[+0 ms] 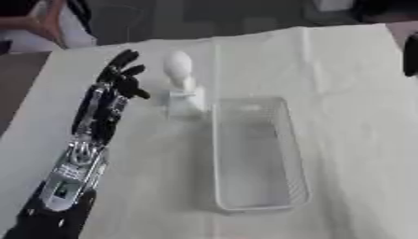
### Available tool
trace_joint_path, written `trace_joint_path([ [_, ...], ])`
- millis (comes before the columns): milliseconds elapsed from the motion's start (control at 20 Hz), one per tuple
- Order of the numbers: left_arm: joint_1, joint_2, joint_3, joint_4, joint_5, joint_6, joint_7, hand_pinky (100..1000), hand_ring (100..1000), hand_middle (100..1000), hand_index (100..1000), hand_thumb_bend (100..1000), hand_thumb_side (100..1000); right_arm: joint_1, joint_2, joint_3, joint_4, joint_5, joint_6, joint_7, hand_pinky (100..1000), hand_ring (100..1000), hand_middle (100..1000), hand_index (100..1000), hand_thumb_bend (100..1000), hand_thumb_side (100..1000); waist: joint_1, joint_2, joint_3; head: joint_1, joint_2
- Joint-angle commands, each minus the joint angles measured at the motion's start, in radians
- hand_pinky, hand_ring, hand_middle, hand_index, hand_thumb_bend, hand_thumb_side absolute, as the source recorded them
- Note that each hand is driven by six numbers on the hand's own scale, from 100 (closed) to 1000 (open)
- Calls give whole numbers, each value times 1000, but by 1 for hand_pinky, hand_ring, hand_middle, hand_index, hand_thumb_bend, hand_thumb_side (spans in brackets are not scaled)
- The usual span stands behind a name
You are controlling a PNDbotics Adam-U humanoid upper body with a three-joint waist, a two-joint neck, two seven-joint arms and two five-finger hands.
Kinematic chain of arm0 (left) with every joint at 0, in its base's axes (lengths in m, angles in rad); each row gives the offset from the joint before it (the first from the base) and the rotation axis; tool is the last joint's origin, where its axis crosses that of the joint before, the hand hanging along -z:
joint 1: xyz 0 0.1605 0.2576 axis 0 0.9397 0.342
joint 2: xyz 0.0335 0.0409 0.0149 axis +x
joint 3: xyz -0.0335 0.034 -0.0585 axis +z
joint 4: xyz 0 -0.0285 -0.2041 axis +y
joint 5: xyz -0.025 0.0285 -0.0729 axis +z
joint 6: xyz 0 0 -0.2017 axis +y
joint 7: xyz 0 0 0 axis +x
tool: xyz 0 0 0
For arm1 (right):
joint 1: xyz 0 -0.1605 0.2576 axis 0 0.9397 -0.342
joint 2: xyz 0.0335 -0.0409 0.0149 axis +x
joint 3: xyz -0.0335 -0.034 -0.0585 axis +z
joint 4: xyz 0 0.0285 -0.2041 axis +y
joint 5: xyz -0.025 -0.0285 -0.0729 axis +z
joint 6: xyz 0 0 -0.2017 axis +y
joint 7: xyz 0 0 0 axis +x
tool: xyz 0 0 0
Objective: Pick up objects on the table and place them in the box.
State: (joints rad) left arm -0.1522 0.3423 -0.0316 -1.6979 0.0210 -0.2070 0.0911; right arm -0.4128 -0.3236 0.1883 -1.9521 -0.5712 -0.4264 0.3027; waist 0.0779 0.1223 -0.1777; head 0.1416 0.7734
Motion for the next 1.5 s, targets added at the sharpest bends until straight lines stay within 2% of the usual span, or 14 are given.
trace_joint_path([
  [50, -24, 27, -1, 0, -60, 0, -6, 587, 897, 907, 955, 563, 726, -5, -22, -5, -28, -21, 0, 36, 580, 772, 961, 988, 100, 1000, 2, -5, -5, 15, -3],
  [150, -34, 26, -4, 10, -76, 2, -5, 596, 898, 906, 954, 567, 722, -5, -24, -7, -32, -25, -4, 54, 616, 793, 980, 996, 100, 1000, 7, 0, -10, 19, -3],
  [200, -38, 26, -4, 16, -79, 4, -1, 602, 898, 898, 948, 590, 700, -5, -25, -8, -35, -25, -7, 63, 664, 814, 994, 1000, 100, 1000, 10, 3, -12, 21, -3],
  [300, -48, 27, -3, 29, -77, 9, 16, 589, 890, 879, 938, 667, 645, -5, -26, -8, -38, -26, -14, 79, 677, 815, 996, 1000, 100, 1000, 14, 7, -15, 26, -3],
  [350, -54, 29, -3, 38, -74, 13, 29, 589, 890, 879, 938, 667, 645, -5, -27, -8, -39, -26, -16, 85, 677, 815, 996, 1000, 100, 1000, 16, 9, -16, 28, -3],
  [500, -73, 48, -1, 69, -68, 22, 61, 580, 884, 874, 929, 770, 608, -4, -27, -5, -38, -28, -16, 102, 649, 801, 992, 1000, 100, 1000, 21, 14, -20, 37, -3],
  [650, -93, 82, 2, 87, -93, 15, 46, 609, 897, 889, 940, 841, 593, -3, -28, -3, -37, -33, -13, 114, 633, 793, 988, 1000, 100, 1000, 24, 20, -25, 42, -3],
  [800, -108, 117, 24, 84, -128, 10, 29, 620, 897, 892, 945, 906, 576, -3, -29, -3, -36, -38, -11, 121, 619, 788, 986, 998, 100, 1000, 25, 23, -27, 43, -3],
  [850, -112, 129, 34, 78, -142, 12, 27, 617, 897, 891, 943, 891, 581, -2, -29, -3, -36, -39, -11, 123, 624, 790, 987, 998, 100, 1000, 25, 24, -27, 42, -3],
  [900, -114, 137, 42, 72, -154, 16, 26, 639, 899, 895, 949, 961, 563, -2, -29, -3, -35, -41, -10, 125, 610, 783, 983, 997, 100, 1000, 25, 25, -27, 42, -3],
  [1000, -117, 156, 59, 56, -181, 25, 24, 668, 909, 903, 959, 1000, 557, -1, -30, -2, -34, -42, -7, 129, 604, 780, 980, 996, 100, 1000, 26, 26, -25, 43, -3],
  [1100, -120, 171, 69, 47, -212, 33, 12, 718, 927, 935, 986, 1000, 541, 0, -30, -1, -33, -44, -5, 134, 598, 776, 977, 994, 100, 1000, 27, 26, -23, 45, -3],
  [1300, -134, 177, 75, 50, -237, 43, -11, 722, 959, 965, 1000, 1000, 488, -1, -28, 0, -33, -47, -1, 143, 585, 759, 951, 982, 100, 992, 27, 27, -24, 49, -3],
  [1500, -145, 162, 68, 72, -242, 39, -20, 742, 973, 971, 1000, 1000, 502, -4, -27, -2, -34, -51, -1, 144, 578, 755, 945, 978, 100, 990, 26, 31, -30, 47, -3],
])
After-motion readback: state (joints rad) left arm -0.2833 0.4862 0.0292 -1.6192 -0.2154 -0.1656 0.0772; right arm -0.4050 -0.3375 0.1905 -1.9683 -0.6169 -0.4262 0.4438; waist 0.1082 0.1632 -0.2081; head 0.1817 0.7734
